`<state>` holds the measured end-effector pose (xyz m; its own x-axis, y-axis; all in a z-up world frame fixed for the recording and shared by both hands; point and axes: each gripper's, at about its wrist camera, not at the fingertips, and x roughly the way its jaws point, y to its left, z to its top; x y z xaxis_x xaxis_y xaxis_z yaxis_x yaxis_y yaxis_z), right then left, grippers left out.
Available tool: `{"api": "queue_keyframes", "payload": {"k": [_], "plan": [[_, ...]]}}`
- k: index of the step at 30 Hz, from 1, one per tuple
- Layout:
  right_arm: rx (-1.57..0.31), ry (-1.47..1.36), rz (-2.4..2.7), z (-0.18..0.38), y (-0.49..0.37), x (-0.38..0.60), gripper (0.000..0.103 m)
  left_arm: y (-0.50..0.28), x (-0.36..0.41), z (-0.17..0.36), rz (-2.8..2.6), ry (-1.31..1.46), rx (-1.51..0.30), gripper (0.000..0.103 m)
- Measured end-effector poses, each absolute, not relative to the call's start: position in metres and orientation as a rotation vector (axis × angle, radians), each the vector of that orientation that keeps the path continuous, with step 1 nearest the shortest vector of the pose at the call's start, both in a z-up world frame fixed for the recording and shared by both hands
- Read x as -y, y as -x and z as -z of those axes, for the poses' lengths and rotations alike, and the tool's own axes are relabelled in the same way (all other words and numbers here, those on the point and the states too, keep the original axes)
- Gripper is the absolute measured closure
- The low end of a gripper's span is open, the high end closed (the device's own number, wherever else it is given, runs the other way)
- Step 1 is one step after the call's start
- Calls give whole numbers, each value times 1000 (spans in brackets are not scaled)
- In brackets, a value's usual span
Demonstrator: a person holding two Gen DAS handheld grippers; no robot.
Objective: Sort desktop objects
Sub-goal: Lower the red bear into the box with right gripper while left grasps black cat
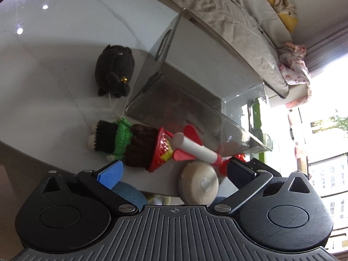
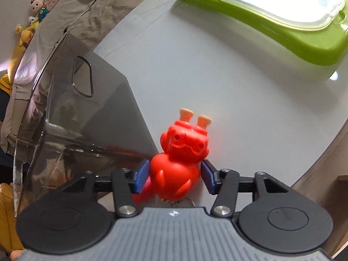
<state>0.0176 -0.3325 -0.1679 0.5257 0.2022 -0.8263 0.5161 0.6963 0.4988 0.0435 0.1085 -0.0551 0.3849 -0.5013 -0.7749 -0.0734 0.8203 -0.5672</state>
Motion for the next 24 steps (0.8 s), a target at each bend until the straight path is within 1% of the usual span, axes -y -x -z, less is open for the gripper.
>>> {"api": "queue_keyframes", "payload": {"k": [3, 5, 8, 11, 14, 16, 19, 24], "plan": [[-1009, -771, 206, 155, -9, 338, 50, -40, -123, 59, 259, 605, -1150, 0], [-976, -746, 216, 130, -2, 351, 50, -38, -131, 61, 240, 609, -1140, 0], [-869, -658, 189, 65, 0, 358, 50, -40, -138, 65, 182, 567, -1147, 0], [-774, -512, 59, -9, -21, 335, 50, -47, -142, 72, 167, 562, -1163, 0], [-822, -432, -104, -48, -64, 291, 50, -52, -150, 80, 169, 606, -1178, 0], [-912, -408, -182, -46, -99, 255, 50, -54, -160, 85, 176, 642, -1184, 0], [-1046, -309, -231, -14, -147, 193, 50, -52, -179, 98, 203, 723, -1203, 0], [-1296, -218, -228, 71, -186, 116, 50, -41, -215, 126, 202, 812, -1235, 0]]}}
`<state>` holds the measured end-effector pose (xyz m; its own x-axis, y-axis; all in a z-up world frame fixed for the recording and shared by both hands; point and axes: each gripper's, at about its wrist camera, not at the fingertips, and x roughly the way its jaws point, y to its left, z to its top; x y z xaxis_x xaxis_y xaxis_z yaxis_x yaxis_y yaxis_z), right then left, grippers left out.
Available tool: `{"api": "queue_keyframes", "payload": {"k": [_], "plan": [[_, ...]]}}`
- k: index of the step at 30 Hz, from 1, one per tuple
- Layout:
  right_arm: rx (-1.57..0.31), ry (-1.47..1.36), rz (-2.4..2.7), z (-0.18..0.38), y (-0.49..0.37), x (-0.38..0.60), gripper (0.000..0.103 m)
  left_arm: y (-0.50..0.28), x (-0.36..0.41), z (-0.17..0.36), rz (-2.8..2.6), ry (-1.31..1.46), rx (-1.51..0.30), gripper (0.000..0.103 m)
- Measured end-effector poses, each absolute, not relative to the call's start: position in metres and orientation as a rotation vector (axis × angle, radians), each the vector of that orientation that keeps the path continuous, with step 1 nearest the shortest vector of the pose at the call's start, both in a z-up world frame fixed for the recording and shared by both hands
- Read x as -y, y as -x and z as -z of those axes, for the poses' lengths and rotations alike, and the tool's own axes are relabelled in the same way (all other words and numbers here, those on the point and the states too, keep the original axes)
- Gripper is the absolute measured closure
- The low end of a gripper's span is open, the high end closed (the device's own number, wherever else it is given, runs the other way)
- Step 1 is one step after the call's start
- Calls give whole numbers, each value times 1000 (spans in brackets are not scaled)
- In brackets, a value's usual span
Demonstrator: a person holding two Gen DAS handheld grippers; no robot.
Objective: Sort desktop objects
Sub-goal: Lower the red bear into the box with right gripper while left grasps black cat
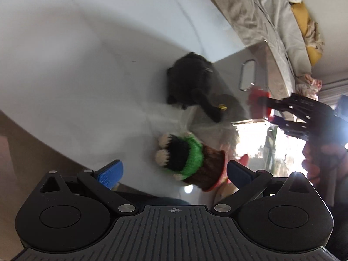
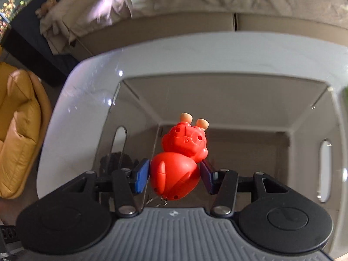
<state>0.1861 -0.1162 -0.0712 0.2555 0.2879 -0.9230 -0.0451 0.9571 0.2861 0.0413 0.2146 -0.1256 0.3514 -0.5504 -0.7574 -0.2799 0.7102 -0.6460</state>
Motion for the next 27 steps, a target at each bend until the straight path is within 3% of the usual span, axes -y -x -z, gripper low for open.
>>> {"api": "queue_keyframes", "payload": {"k": [5, 14, 23, 27], "plan": [[-1414, -141, -276, 106, -192, 73, 50, -48, -240, 146, 186, 874, -1236, 0], [-1537, -200, -245, 109, -194, 81, 46, -121, -230, 169, 427, 1012, -1185, 0], [-1273, -295, -333, 33, -131, 138, 32, -179, -195, 175, 569, 844, -1278, 0], [-1194, -405, -333, 14, -94, 172, 31, -194, -172, 176, 496, 753, -1346, 0]]}}
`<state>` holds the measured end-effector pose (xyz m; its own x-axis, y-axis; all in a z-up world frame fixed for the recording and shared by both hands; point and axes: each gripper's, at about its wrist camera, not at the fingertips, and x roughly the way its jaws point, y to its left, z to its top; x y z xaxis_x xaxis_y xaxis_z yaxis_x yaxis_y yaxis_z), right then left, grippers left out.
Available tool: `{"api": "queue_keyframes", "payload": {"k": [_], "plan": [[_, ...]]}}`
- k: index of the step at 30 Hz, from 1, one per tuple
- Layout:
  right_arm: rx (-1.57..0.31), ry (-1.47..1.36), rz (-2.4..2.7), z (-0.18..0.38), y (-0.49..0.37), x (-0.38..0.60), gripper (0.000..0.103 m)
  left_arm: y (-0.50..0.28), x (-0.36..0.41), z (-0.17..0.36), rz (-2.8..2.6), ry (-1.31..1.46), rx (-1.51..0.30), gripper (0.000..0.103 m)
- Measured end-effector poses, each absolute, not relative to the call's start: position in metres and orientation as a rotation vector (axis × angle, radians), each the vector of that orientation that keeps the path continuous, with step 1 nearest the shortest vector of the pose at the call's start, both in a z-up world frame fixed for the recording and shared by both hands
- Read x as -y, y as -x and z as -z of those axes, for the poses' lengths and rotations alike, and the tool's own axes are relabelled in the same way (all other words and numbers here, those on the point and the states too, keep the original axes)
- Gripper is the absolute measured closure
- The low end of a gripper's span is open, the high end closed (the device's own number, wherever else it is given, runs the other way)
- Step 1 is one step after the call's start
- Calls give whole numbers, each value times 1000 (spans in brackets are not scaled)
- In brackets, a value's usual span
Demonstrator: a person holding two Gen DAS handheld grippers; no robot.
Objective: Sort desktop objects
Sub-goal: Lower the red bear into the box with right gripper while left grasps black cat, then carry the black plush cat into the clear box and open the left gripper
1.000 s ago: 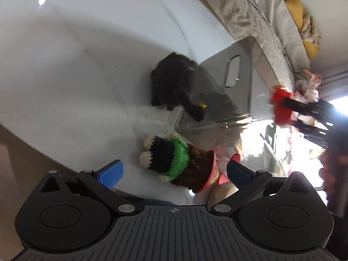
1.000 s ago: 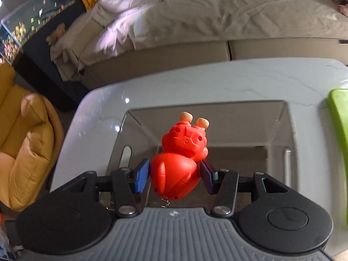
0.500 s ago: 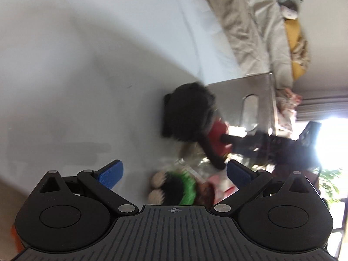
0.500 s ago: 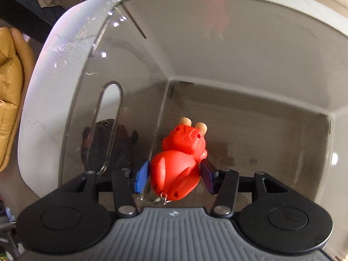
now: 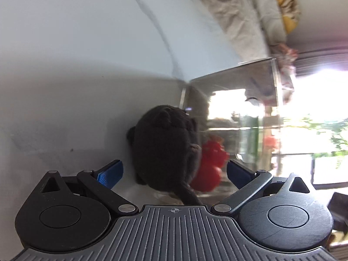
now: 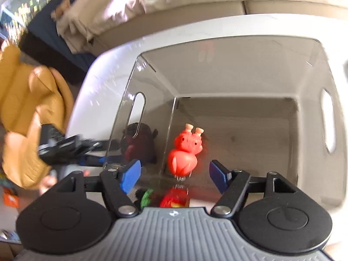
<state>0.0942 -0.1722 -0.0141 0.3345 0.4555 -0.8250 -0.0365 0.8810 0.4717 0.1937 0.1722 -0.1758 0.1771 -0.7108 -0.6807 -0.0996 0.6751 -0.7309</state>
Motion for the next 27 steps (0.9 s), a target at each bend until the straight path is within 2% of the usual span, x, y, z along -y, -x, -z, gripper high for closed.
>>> {"api": "queue_keyframes", "payload": {"k": [7, 8, 9, 10, 14, 19, 23, 25, 27], "plan": [[-1010, -486, -313, 1, -41, 210, 27, -208, -141, 168, 377, 624, -1376, 0], [-998, -514, -315, 1, -37, 215, 27, -208, -138, 166, 362, 620, -1372, 7], [-984, -544, -312, 2, -33, 223, 27, -208, -139, 164, 352, 634, -1373, 17], [-969, -574, -308, 4, -29, 231, 27, -208, -140, 163, 337, 650, -1386, 36], [-907, -661, -298, 9, -18, 254, 25, -203, -147, 135, 283, 628, -1373, 37], [-844, -662, -271, 12, 2, 275, 23, -191, -138, 37, 335, 553, -1246, 37], [-802, -702, -270, 19, 14, 289, 20, -188, -78, -45, 397, 395, -1173, 35], [-795, -743, -288, 25, 17, 294, 20, -196, -35, -61, 415, 321, -1199, 34], [-789, -776, -303, 31, 20, 298, 20, -205, 12, -55, 433, 249, -1256, 34]]}}
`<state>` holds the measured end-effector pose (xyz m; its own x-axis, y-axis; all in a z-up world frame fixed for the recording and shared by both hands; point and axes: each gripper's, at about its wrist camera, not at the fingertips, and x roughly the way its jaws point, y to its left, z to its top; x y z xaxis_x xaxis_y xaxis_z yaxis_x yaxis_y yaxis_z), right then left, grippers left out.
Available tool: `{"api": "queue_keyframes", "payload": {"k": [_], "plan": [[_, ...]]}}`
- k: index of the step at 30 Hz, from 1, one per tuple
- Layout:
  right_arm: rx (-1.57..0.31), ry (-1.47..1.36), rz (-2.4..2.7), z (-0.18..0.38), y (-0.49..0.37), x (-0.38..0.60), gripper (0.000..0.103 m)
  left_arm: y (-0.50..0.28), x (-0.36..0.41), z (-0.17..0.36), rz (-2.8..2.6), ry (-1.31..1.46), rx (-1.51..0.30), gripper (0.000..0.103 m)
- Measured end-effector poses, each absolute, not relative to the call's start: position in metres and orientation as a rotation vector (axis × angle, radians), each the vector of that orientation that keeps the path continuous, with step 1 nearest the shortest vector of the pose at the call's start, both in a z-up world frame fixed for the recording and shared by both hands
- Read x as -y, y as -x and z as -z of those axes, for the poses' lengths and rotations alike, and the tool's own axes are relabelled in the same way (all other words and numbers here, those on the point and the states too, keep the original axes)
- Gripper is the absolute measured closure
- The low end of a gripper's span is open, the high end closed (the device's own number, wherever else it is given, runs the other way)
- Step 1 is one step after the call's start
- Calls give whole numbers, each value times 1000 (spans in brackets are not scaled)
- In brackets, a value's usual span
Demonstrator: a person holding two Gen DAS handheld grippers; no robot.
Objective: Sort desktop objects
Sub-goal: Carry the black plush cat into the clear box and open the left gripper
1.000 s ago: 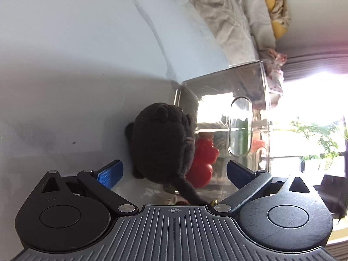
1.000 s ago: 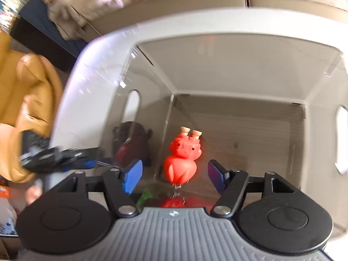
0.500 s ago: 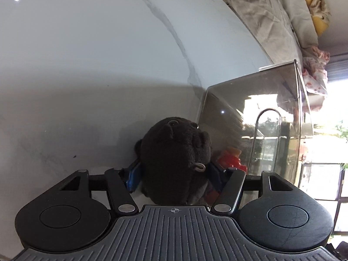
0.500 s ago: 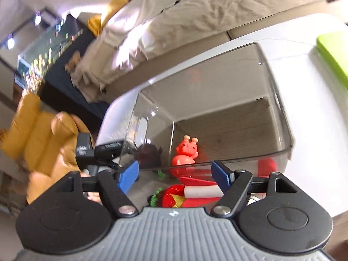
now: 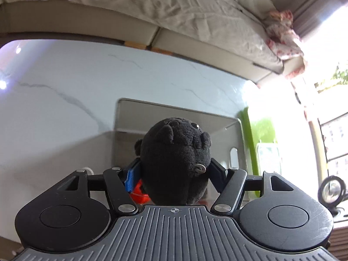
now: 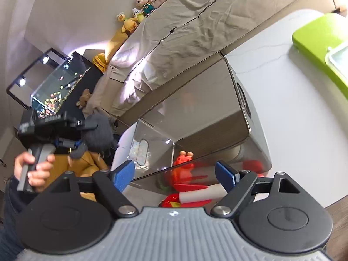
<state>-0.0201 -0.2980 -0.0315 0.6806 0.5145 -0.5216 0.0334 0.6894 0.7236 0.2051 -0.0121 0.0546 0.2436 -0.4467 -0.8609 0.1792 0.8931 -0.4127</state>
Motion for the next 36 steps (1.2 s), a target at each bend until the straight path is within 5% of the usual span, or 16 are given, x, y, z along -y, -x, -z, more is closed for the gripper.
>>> {"api": "queue_keyframes", "payload": {"k": [7, 17, 36], "plan": [[-756, -806, -280, 41, 44, 322, 19, -216, 109, 41, 436, 90, -1475, 34], [-722, -881, -177, 68, 67, 370, 15, -226, 127, 137, 327, -77, -1655, 34], [-780, -950, -219, 95, 51, 364, 15, -230, 103, 143, 185, -380, -1612, 19]]}}
